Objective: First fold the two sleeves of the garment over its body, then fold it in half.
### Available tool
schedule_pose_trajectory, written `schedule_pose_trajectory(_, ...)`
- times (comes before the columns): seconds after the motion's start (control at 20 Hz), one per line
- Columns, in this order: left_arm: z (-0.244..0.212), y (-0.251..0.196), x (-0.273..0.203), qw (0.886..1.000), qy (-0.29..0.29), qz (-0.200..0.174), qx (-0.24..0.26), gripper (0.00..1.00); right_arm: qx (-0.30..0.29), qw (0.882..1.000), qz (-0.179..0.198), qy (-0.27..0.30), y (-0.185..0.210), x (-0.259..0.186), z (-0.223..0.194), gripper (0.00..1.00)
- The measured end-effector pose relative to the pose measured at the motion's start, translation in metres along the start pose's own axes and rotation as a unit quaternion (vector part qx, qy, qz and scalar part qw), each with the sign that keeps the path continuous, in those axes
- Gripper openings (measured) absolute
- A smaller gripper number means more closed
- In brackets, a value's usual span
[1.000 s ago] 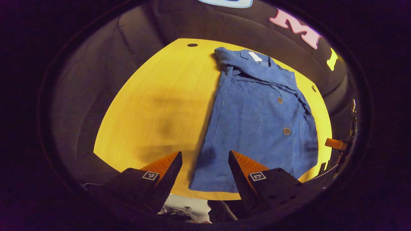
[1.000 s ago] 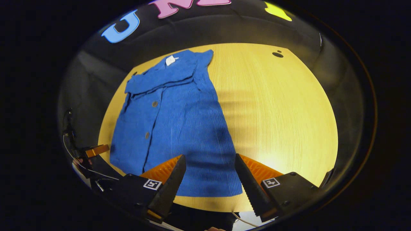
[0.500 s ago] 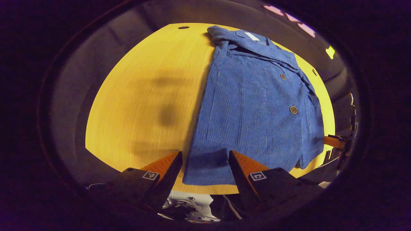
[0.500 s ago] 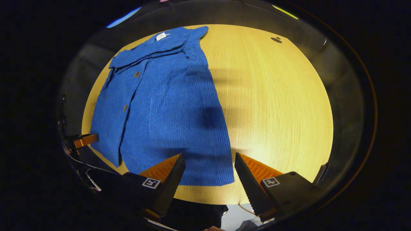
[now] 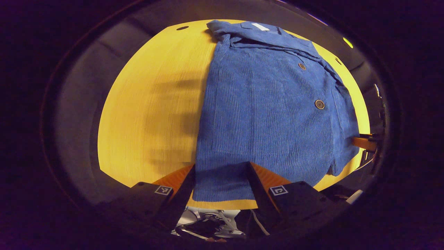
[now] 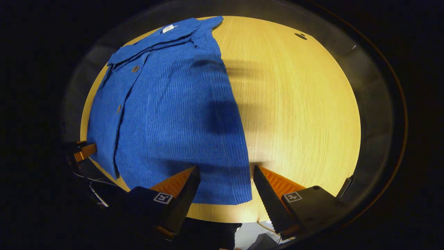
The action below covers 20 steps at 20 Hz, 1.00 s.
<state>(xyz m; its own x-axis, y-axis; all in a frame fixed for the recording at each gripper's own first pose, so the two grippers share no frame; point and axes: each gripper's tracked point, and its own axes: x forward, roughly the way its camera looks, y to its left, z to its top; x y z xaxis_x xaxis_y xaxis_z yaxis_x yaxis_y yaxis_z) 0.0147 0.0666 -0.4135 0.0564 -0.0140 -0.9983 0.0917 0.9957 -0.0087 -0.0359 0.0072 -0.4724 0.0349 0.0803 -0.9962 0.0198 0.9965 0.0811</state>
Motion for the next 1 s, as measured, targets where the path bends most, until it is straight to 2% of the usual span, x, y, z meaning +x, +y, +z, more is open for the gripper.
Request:
schedule_pose_trajectory(0.15, 0.000, 0.000, -0.001, 1.000, 0.005, 0.000, 0.006, 0.84, 0.007, 1.000, -0.001, 0.007, 0.001, 0.003, 0.000, 0.98)
schedule_pose_trajectory(0.2, 0.001, 0.000, 0.000, 1.000, 0.003, 0.000, 0.002, 0.84, 0.013, 1.000, -0.002, 0.012, 0.001, 0.003, -0.002, 0.84)
schedule_pose_trajectory(0.25, 0.002, 0.000, 0.000, 1.000, 0.003, 0.000, -0.002, 0.85, 0.018, 1.000, -0.003, 0.011, 0.003, 0.004, -0.002, 0.95)
schedule_pose_trajectory(0.3, 0.001, 0.000, -0.001, 1.000, 0.002, 0.000, -0.002, 0.85, 0.014, 1.000, 0.000, 0.012, 0.005, 0.005, -0.003, 0.82)
schedule_pose_trajectory(0.35, 0.000, -0.002, 0.002, 1.000, 0.001, -0.003, 0.003, 0.84, 0.012, 1.000, -0.001, 0.011, 0.007, 0.004, -0.001, 0.88)
schedule_pose_trajectory(0.4, 0.006, -0.004, 0.000, 1.000, -0.009, -0.007, 0.003, 0.68, 0.009, 1.000, -0.001, 0.012, 0.008, 0.004, -0.002, 0.80)
schedule_pose_trajectory(0.45, 0.008, -0.008, -0.002, 1.000, -0.015, -0.015, 0.001, 0.52, 0.010, 1.000, 0.010, 0.012, 0.011, 0.003, 0.001, 0.78)
schedule_pose_trajectory(0.5, 0.011, -0.015, 0.000, 0.999, -0.024, -0.034, -0.003, 0.35, 0.038, 0.999, 0.025, 0.007, 0.019, 0.004, 0.001, 0.55)
schedule_pose_trajectory(0.6, 0.012, -0.016, -0.001, 0.999, -0.026, -0.043, -0.019, 0.03, 0.034, 0.999, 0.027, 0.007, 0.024, 0.011, 0.003, 0.07)
schedule_pose_trajectory(0.65, 0.009, -0.015, 0.003, 0.998, -0.022, -0.051, -0.031, 0.02, 0.032, 0.999, 0.029, 0.006, 0.023, 0.005, 0.002, 0.01)
schedule_pose_trajectory(0.75, 0.011, -0.016, -0.002, 0.996, -0.024, -0.071, -0.052, 0.00, 0.044, 0.998, 0.039, 0.007, 0.024, 0.005, 0.002, 0.01)
schedule_pose_trajectory(1.0, 0.006, -0.020, -0.005, 0.995, -0.021, -0.086, -0.050, 0.00, 0.055, 0.997, 0.046, -0.001, 0.025, 0.003, 0.004, 0.02)
